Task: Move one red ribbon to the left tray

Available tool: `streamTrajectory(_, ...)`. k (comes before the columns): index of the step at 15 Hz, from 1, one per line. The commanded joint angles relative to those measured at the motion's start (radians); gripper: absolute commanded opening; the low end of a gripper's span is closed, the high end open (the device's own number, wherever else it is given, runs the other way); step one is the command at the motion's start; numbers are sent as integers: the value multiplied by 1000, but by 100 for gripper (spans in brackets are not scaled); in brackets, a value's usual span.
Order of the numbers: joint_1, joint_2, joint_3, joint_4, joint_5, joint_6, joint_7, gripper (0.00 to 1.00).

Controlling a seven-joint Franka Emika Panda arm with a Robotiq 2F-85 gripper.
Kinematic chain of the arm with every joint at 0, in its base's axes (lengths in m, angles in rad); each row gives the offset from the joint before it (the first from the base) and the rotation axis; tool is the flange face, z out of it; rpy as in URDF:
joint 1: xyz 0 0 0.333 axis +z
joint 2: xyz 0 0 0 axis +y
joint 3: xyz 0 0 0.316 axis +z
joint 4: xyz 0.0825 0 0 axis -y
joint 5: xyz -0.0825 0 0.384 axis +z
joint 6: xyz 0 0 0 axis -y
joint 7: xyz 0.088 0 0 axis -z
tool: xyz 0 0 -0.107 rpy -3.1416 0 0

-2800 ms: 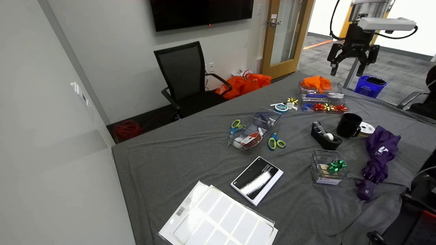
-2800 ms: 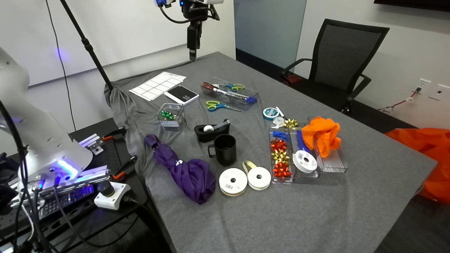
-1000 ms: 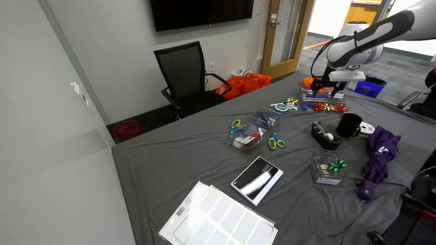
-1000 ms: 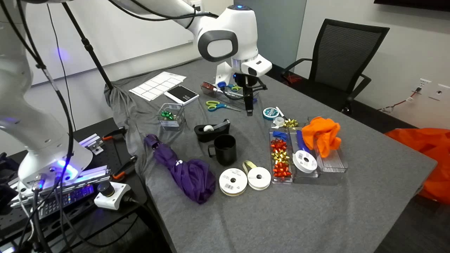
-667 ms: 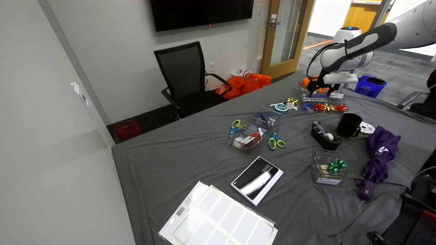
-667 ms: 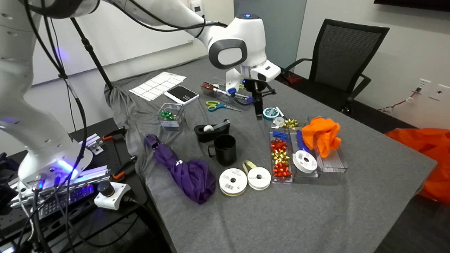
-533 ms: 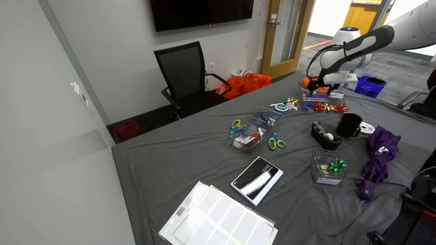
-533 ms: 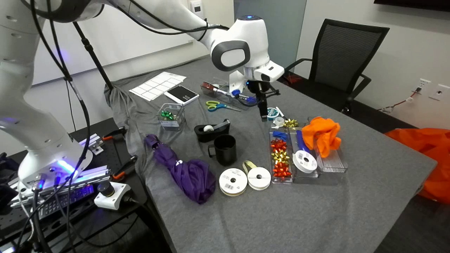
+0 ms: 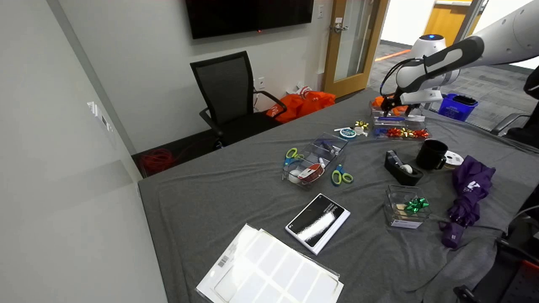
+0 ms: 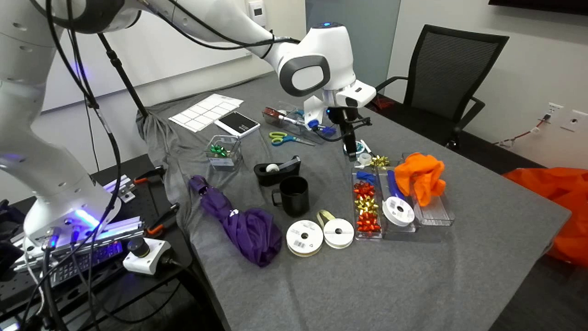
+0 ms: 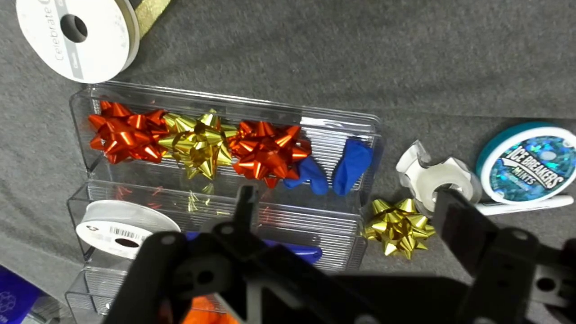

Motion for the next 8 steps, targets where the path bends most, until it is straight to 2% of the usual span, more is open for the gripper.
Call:
streamTrajectory(1, -25, 31, 16, 28, 15, 3, -10, 100)
streamTrajectory(8, -62, 169, 11, 155, 28, -34, 15, 100)
